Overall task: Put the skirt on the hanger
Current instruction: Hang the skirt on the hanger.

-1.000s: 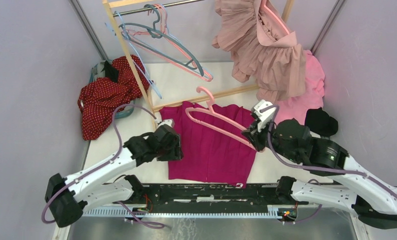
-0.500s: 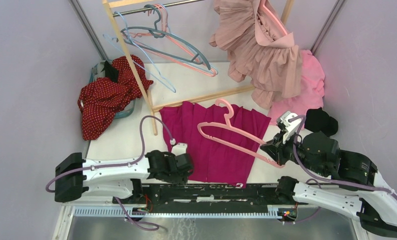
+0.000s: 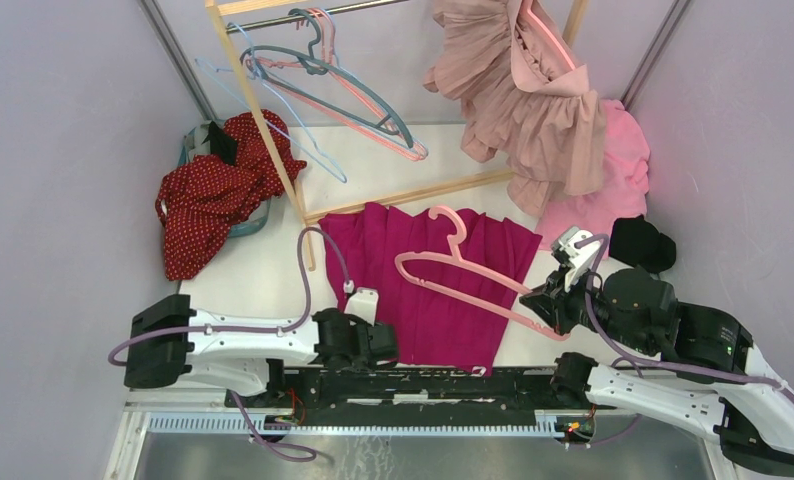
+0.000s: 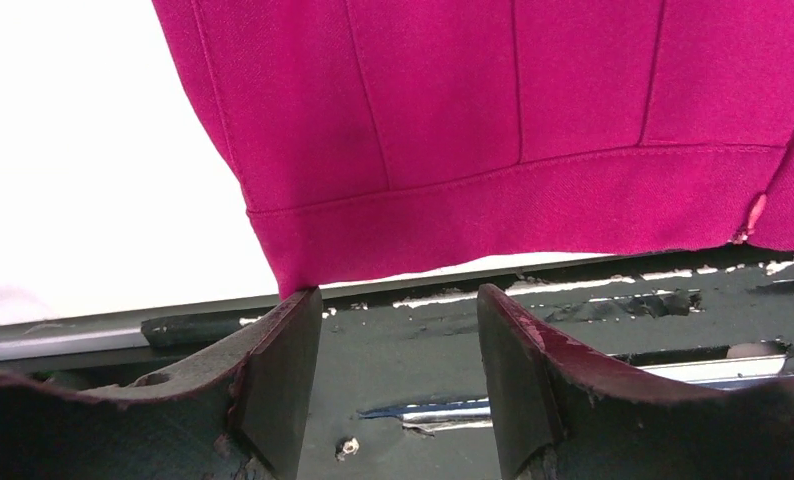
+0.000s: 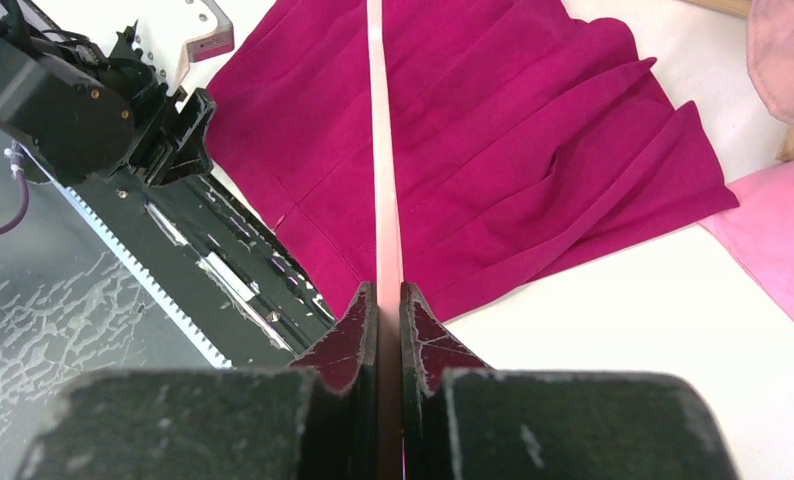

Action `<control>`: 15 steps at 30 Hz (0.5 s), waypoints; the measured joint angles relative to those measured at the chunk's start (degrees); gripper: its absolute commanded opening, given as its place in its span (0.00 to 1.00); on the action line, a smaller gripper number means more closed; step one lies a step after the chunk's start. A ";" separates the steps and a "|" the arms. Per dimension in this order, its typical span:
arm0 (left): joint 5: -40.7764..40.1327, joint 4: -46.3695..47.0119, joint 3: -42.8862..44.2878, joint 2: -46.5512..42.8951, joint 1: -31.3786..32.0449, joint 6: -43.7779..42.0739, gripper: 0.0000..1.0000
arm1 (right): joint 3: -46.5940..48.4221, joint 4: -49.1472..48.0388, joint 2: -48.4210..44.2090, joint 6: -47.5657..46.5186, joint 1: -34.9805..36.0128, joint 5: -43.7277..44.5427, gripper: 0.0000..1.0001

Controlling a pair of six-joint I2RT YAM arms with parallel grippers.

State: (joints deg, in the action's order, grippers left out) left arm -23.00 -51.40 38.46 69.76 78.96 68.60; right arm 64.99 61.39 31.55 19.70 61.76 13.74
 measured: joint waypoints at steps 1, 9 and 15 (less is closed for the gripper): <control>-0.87 -0.70 0.61 0.50 0.72 0.26 0.65 | 0.00 0.00 0.00 0.00 0.00 -0.07 0.02; -7.85 -5.20 7.32 7.89 5.29 1.68 0.65 | -0.22 0.02 -0.02 0.02 0.00 -0.24 0.02; -10.08 -6.78 7.89 12.26 6.91 2.32 0.68 | -0.22 0.09 -0.31 0.00 0.00 -0.24 0.02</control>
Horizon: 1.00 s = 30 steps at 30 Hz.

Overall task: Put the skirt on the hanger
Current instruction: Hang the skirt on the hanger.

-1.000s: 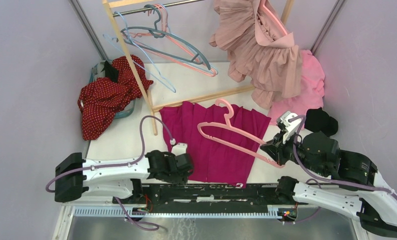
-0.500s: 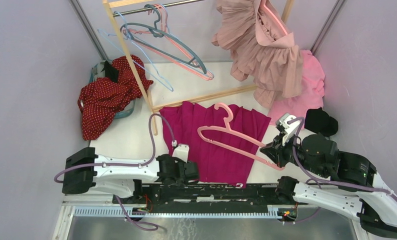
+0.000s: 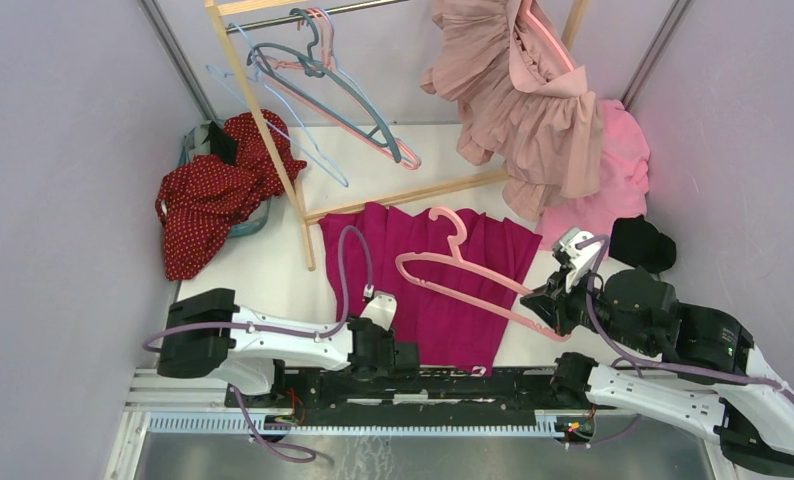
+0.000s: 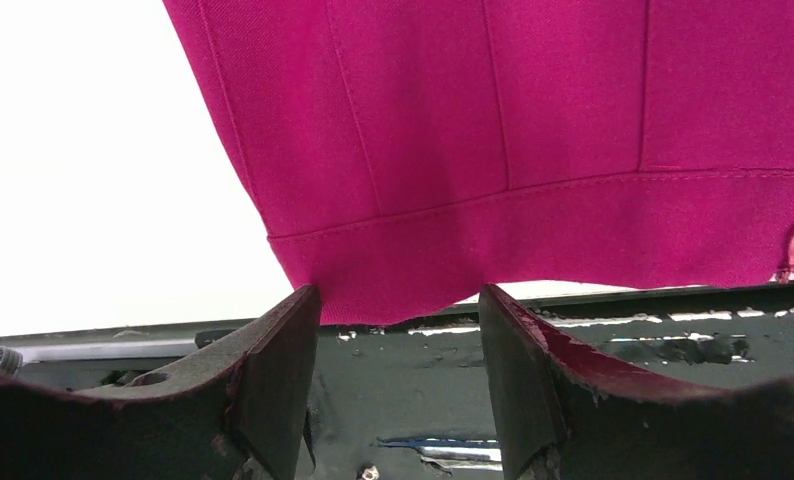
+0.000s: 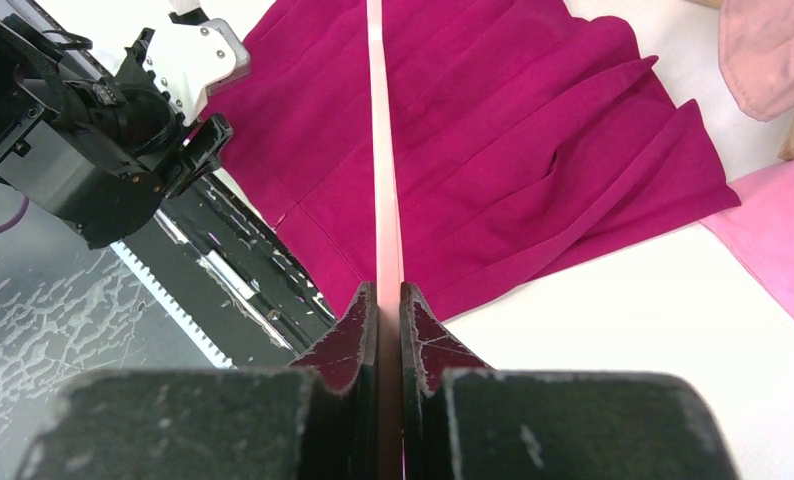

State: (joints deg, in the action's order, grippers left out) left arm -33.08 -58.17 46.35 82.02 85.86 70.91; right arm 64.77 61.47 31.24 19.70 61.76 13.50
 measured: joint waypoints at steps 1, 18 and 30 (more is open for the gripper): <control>-0.13 -0.17 0.00 0.31 0.04 0.11 0.68 | 0.00 0.04 -0.07 0.00 0.00 -0.02 0.02; -1.64 6.38 -4.44 -1.81 -0.85 -0.07 0.28 | -0.42 0.24 -0.17 0.00 0.00 -0.57 0.02; -1.09 7.69 -1.09 -5.16 -6.91 -5.46 0.03 | 0.57 3.13 -1.51 0.04 0.00 -0.85 0.02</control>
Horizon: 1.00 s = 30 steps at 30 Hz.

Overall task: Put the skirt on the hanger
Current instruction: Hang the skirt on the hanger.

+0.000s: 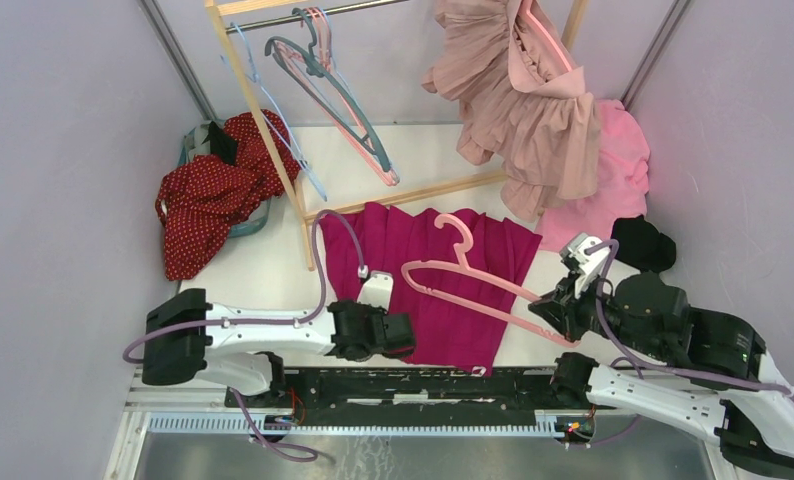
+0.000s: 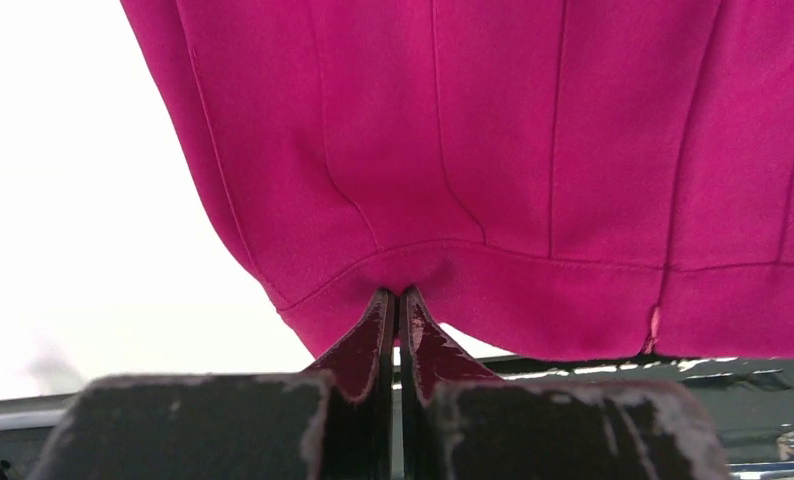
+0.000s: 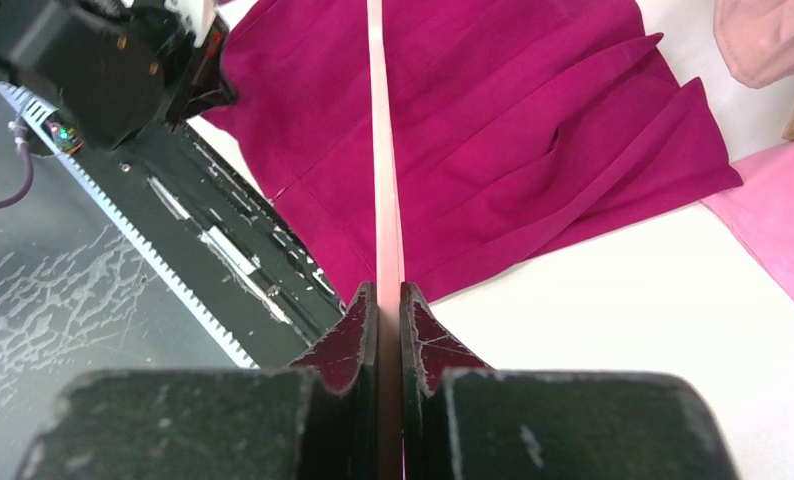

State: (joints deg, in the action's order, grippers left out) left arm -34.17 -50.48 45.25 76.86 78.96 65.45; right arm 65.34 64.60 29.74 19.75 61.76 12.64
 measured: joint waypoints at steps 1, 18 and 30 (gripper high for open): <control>0.15 0.24 0.55 -0.31 -0.94 -0.87 0.03 | 0.48 0.66 -0.20 0.04 0.00 -0.24 0.02; 6.34 4.00 8.63 0.68 -15.23 -14.82 0.03 | 7.98 6.60 -0.96 -0.28 -0.02 -16.41 0.02; 7.28 2.10 11.28 1.95 -18.69 -20.00 0.03 | 0.72 2.75 -2.10 -1.16 0.00 -17.09 0.02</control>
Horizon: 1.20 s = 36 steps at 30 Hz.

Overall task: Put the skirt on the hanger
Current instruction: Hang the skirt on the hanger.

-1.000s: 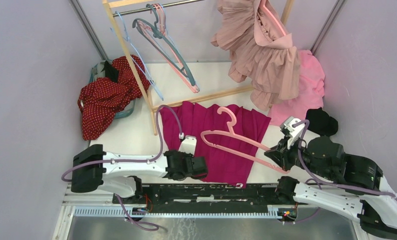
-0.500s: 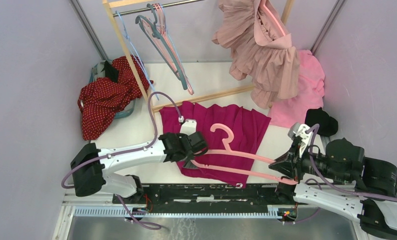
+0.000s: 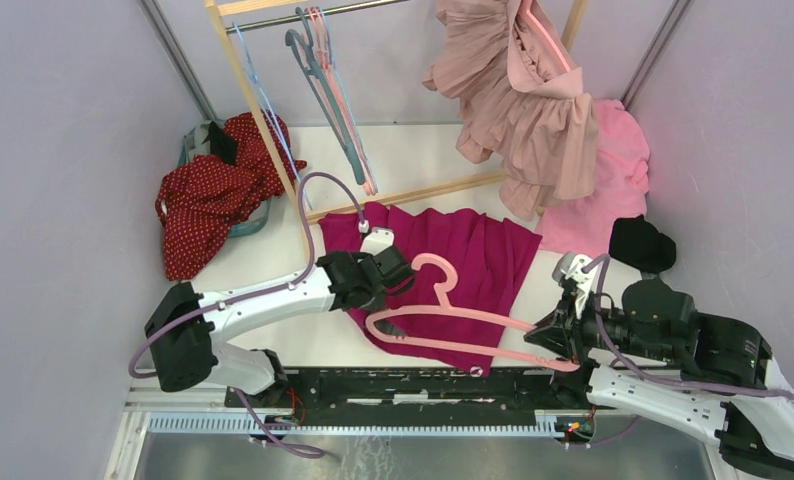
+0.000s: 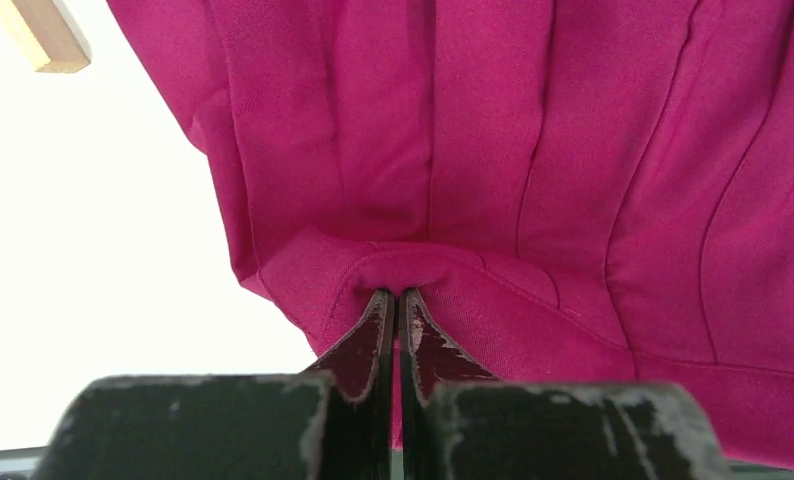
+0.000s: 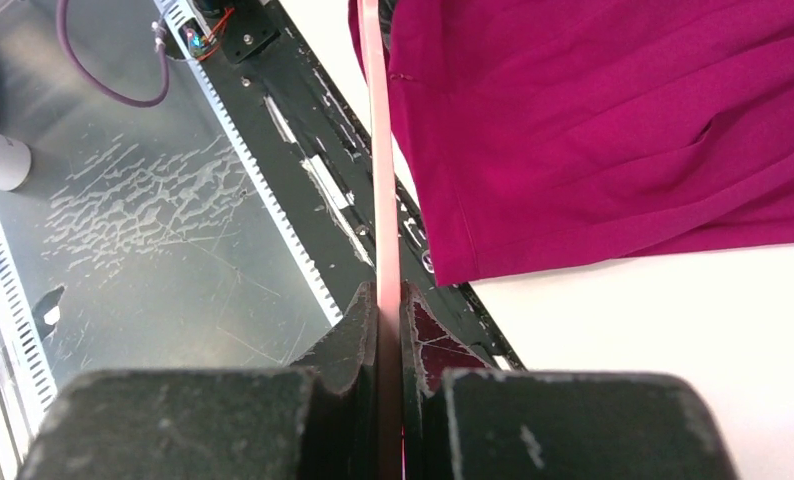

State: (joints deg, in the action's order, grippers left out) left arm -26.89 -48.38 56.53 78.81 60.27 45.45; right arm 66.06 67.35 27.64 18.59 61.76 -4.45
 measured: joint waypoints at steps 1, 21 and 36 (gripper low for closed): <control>0.00 -0.33 0.04 -0.04 -0.15 -0.28 0.03 | -0.52 -0.15 -0.11 0.00 0.00 0.48 0.02; 2.62 0.48 6.58 -4.85 0.81 -2.12 0.03 | -4.09 -5.77 2.16 0.22 0.02 12.11 0.02; 4.94 0.52 13.90 -5.70 0.70 -4.09 0.03 | -18.23 -23.61 1.05 -0.26 0.13 16.26 0.02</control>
State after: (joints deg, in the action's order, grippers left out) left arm -21.96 -47.86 70.43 73.10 60.97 41.36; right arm 47.83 43.75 28.69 18.33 61.89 11.81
